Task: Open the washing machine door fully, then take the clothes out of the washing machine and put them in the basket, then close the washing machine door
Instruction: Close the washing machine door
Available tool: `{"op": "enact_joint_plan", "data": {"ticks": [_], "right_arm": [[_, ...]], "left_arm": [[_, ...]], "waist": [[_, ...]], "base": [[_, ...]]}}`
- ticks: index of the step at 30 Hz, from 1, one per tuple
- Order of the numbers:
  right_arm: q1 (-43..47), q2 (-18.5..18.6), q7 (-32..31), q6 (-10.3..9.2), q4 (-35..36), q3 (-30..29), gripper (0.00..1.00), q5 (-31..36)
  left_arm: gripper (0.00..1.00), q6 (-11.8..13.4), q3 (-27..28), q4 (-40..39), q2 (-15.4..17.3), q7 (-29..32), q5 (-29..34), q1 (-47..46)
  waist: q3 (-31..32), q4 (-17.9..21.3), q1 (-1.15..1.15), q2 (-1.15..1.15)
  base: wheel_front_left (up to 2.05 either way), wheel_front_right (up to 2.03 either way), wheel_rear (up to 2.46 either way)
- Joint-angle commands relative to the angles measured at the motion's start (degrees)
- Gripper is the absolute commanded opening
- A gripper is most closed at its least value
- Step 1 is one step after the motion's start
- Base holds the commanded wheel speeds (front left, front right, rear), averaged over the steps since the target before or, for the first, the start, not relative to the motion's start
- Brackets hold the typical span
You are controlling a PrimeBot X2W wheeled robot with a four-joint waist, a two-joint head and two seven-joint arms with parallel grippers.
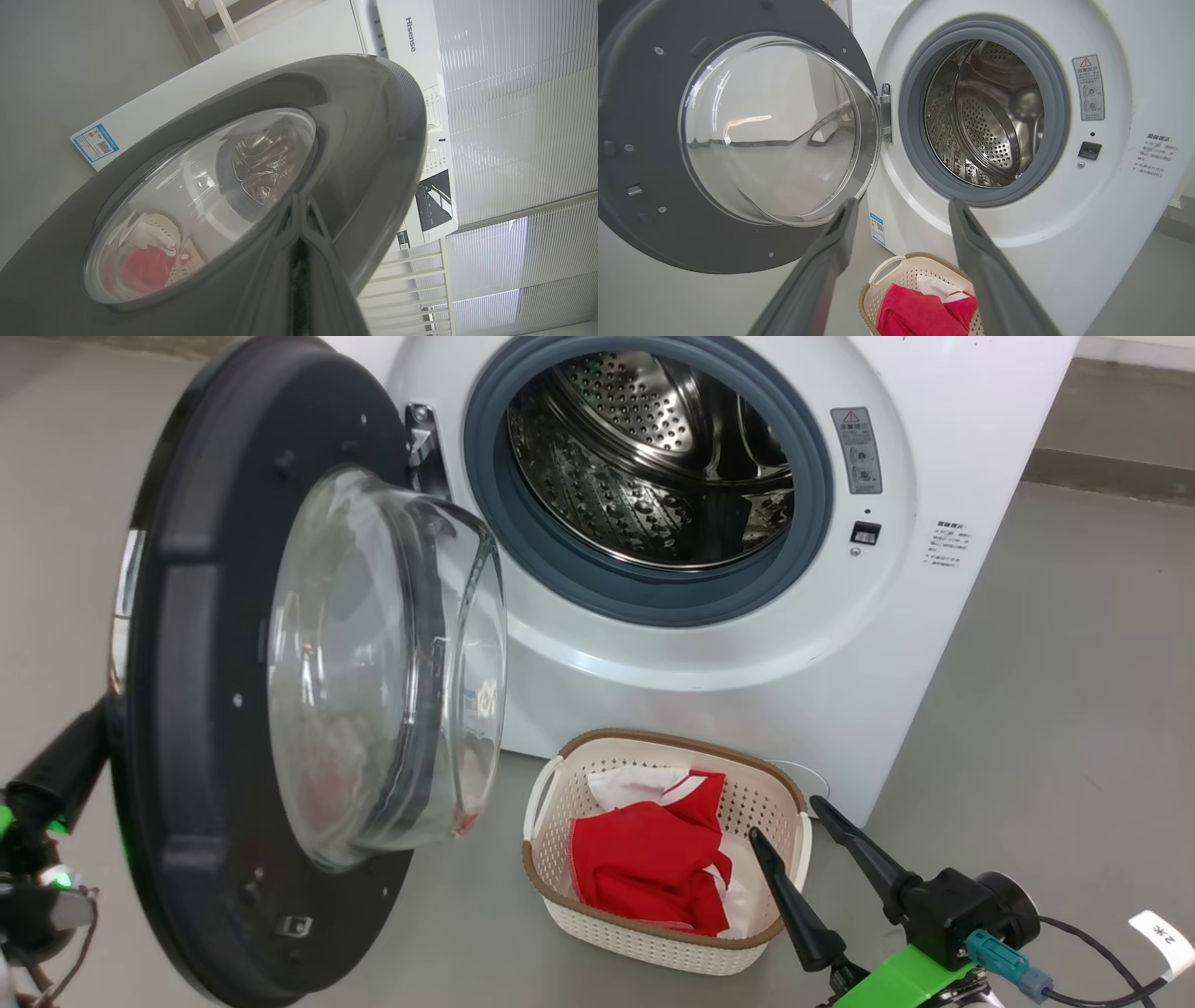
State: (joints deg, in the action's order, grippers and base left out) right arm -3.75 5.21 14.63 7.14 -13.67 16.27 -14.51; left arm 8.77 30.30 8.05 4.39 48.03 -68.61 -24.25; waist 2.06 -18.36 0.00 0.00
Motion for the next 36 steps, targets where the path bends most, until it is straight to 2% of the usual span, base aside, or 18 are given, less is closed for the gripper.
{"op": "enact_joint_plan", "data": {"ticks": [1, 15, 36], "right_arm": [[-1.9, -0.04, 0.37, 0.35, 1.26, 0.99, 1.0, 0.43], [-1.86, -0.32, 0.37, 0.35, 1.07, 1.1, 1.0, 0.43], [-2.17, -0.46, 0.37, 0.35, 0.91, 1.57, 1.0, 0.22]], "left_arm": [[0.0, 0.46, -0.01, -2.57, 0.74, 1.29, -0.75, 0.2], [0.0, 2.1, -4.45, -5.92, -1.19, 1.29, -3.1, 3.08], [0.0, 3.61, -14.93, -8.76, -1.5, -6.53, -12.97, 8.53]], "waist": [[0.03, 0.06, 0.0, 0.0], [-0.04, 0.77, 0.0, 0.0], [-0.53, 4.62, 0.0, 0.0]], "base": [[0.0, 0.0, 0.0], [0.0, 0.0, 0.0], [0.0, 0.0, 0.0]]}}
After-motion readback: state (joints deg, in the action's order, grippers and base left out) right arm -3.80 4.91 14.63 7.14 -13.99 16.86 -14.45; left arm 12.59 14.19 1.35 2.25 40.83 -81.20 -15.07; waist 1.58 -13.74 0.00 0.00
